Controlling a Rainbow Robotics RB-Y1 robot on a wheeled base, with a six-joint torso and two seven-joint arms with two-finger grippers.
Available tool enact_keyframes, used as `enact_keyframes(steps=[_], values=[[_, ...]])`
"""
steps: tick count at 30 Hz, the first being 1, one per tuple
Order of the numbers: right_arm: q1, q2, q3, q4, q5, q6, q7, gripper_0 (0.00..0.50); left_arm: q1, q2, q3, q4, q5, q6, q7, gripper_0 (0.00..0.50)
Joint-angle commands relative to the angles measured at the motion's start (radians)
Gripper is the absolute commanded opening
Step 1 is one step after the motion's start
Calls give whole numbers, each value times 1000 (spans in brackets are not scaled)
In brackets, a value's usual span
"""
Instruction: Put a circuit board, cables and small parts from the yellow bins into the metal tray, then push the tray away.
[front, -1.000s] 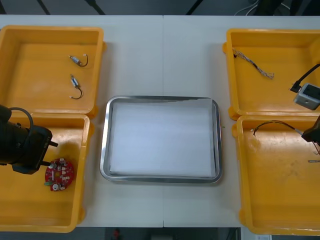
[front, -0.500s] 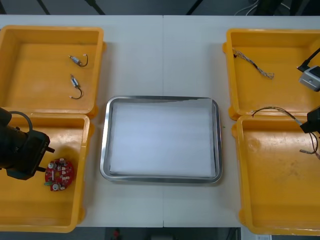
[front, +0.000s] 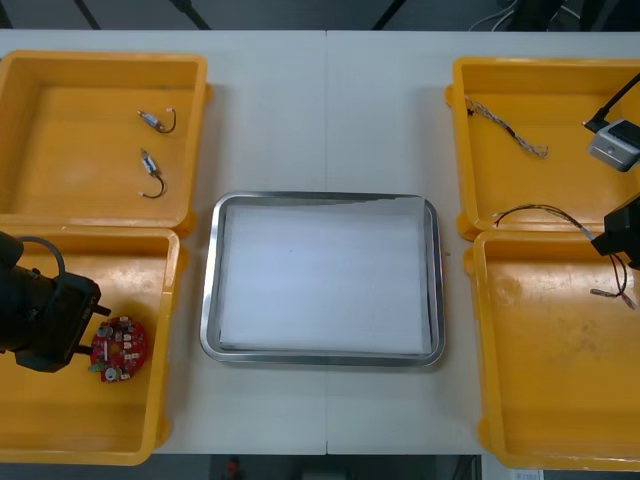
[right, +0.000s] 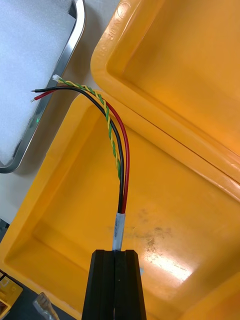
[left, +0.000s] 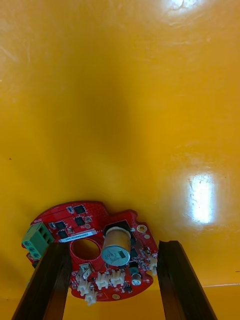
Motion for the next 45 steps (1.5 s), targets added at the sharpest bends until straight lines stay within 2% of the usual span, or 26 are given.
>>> enact_keyframes(steps=[1, 12, 17, 45], values=[[-27, 5, 9, -25, 6, 5, -17, 0, 20, 39, 17, -24, -18, -22, 3, 500], [-27, 5, 9, -25, 6, 5, -17, 0, 22, 25, 9, -16, -26, -39, -1, 500], [-27, 5, 9, -25, 6, 5, -17, 0, 23, 25, -29, -7, -44, -93, -3, 500], [-27, 5, 9, -25, 6, 5, -17, 0, 25, 17, -58, -4, -63, -110, -9, 500]])
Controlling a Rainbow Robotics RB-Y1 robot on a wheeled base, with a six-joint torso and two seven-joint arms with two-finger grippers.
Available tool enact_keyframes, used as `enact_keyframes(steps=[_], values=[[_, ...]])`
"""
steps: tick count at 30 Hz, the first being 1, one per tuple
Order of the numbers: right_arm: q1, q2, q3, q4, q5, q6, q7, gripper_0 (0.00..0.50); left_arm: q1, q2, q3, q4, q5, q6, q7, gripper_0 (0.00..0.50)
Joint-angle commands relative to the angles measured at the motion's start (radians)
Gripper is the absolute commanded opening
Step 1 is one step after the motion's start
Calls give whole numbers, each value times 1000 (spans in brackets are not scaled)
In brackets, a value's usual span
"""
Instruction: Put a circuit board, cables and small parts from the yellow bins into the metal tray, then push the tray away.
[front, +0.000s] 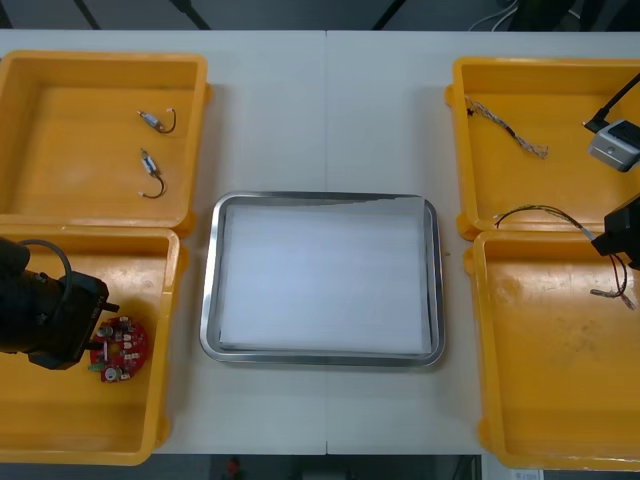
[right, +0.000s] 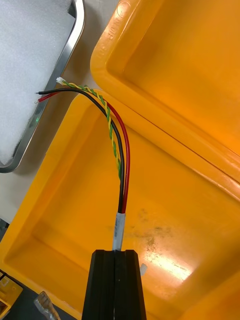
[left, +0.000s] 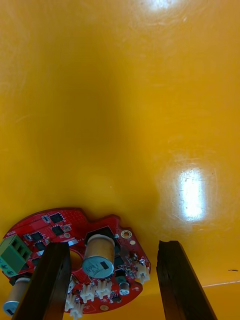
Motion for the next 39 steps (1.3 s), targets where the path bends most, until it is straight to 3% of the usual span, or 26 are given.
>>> enact_keyframes(steps=[1, 13, 14, 15, 16, 17, 18, 29, 36, 39], values=[[-27, 5, 9, -25, 5, 4, -17, 0, 21, 17, -14, -5, -12, -10, -11, 500], [-27, 5, 9, -25, 5, 4, -17, 0, 22, 17, -41, -2, -35, -41, -11, 500], [-27, 5, 9, -25, 5, 4, -17, 0, 22, 17, -41, -2, -37, -41, -9, 408], [-27, 5, 9, -25, 5, 4, -17, 0, 22, 17, -41, -2, -37, -41, -9, 242], [-27, 5, 9, -25, 5, 4, -17, 0, 22, 17, -41, -2, -37, -41, -9, 164], [-27, 5, 9, -25, 5, 4, -17, 0, 24, 17, -41, -2, -38, -41, -9, 39], [-27, 5, 9, -25, 5, 4, -17, 0, 22, 17, -41, -2, -40, -41, -9, 0], [-27, 5, 9, -25, 5, 4, -17, 0, 22, 23, -46, -2, -55, -42, -11, 0], [-27, 5, 9, -25, 5, 4, -17, 0, 24, 100, -18, -38, -46, -32, -24, 0], [-27, 5, 9, -25, 5, 4, -17, 0, 24, 145, 12, -63, -43, 20, -35, 0]])
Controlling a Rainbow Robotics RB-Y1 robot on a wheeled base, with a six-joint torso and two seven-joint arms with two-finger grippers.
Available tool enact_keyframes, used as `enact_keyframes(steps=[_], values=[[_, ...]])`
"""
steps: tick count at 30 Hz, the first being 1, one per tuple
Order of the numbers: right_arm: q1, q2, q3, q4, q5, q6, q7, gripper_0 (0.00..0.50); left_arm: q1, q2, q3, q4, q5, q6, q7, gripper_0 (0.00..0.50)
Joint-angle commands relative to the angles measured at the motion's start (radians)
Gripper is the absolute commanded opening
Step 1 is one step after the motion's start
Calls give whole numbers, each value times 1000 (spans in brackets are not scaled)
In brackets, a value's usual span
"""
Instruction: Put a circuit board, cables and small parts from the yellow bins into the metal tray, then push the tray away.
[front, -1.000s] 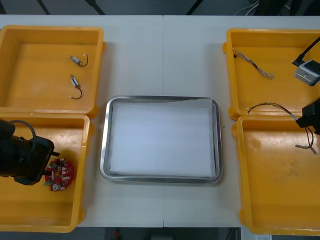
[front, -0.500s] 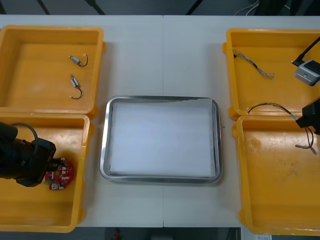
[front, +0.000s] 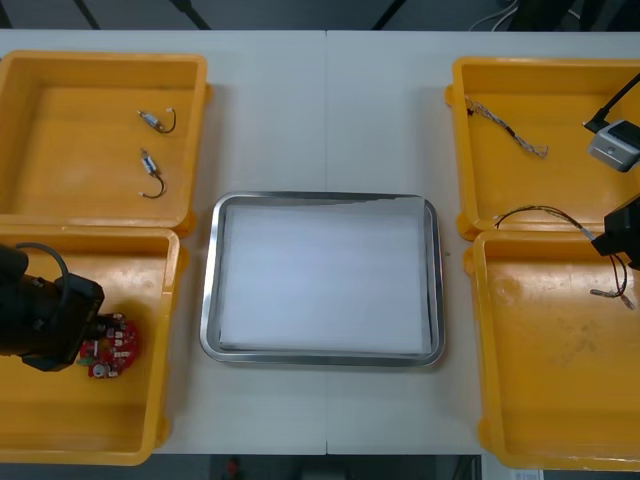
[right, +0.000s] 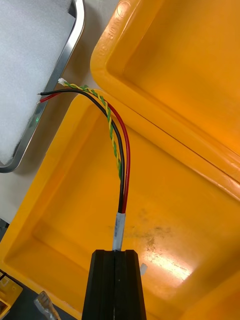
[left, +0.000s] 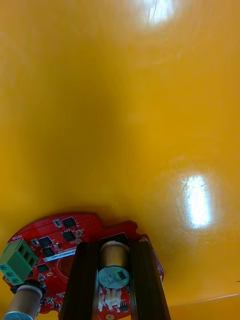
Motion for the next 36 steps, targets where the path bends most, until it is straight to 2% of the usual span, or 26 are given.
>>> enact_keyframes(steps=[1, 7, 14, 18, 23, 36], values=[[-27, 5, 9, -25, 5, 4, -17, 0, 24, 115, 62, -62, 5, 77, -38, 0], [-27, 5, 9, -25, 5, 4, -17, 0, 24, 148, 181, -99, 48, 189, -81, 0], [-27, 5, 9, -25, 5, 4, -17, 0, 22, 156, 343, -122, 137, 326, -210, 0], [-27, 5, 9, -25, 5, 4, -17, 0, 22, 156, 409, -139, 164, 370, -264, 0], [-27, 5, 9, -25, 5, 4, -17, 0, 5, 148, 429, -167, 180, 396, -276, 0], [-27, 5, 9, -25, 5, 4, -17, 0, -156, -16, 428, -210, 206, 513, -227, 0]])
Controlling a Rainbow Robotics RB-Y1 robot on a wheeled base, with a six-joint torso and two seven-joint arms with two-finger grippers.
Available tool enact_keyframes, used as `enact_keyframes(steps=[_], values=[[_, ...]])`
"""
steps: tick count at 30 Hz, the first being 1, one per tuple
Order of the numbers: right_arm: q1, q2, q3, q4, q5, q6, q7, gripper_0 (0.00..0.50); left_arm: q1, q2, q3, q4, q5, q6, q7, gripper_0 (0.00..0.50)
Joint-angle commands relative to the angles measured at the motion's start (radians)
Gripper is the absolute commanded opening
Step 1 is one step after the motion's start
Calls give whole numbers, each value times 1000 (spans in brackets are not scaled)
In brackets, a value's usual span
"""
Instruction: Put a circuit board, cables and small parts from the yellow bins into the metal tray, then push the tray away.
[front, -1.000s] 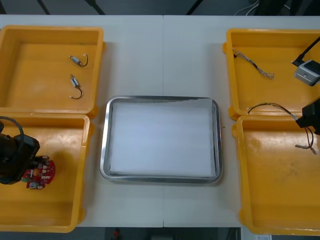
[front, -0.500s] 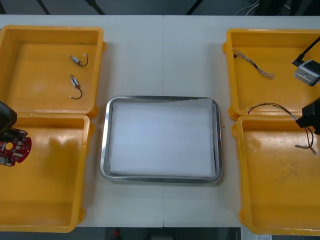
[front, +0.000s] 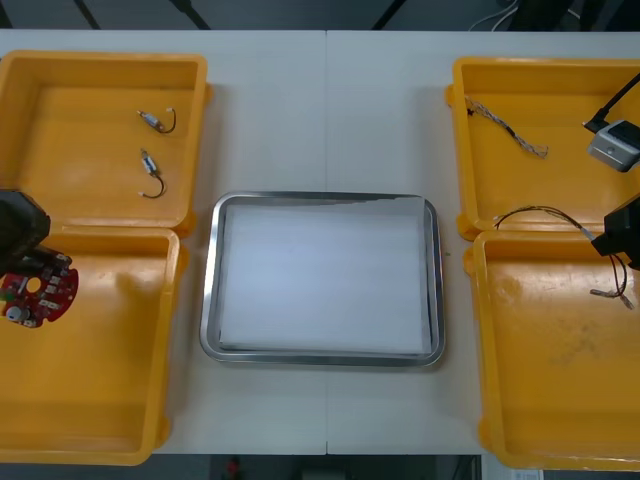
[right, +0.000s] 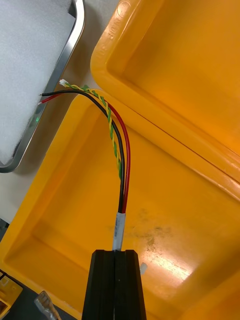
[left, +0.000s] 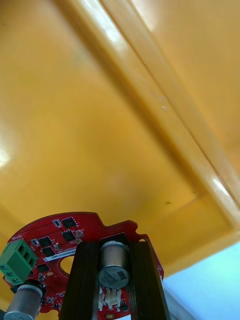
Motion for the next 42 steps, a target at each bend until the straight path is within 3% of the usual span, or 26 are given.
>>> enact_keyframes(steps=[1, 5, 9, 15, 22, 31, 42], values=[[-27, 5, 9, -25, 5, 4, -17, 0, -87, -78, 18, -39, 2, 39, 98, 0], [-27, 5, 9, -25, 5, 4, -17, 0, -200, -144, -68, -39, -35, 110, 112, 0], [-27, 5, 9, -25, 5, 4, -17, 0, -342, -222, -199, -25, -113, 151, 226, 0], [-27, 5, 9, -25, 5, 4, -17, 0, -466, -339, -315, 31, -173, 185, 270, 0], [-27, 5, 9, -25, 5, 4, -17, 0, -497, -440, -380, 31, -242, 188, 290, 0], [-27, 5, 9, -25, 5, 4, -17, 0, -509, -583, -528, 53, -471, 188, 338, 0], [-27, 5, 9, -25, 5, 4, -17, 0, -509, -706, -639, 90, -616, 205, 384, 0]])
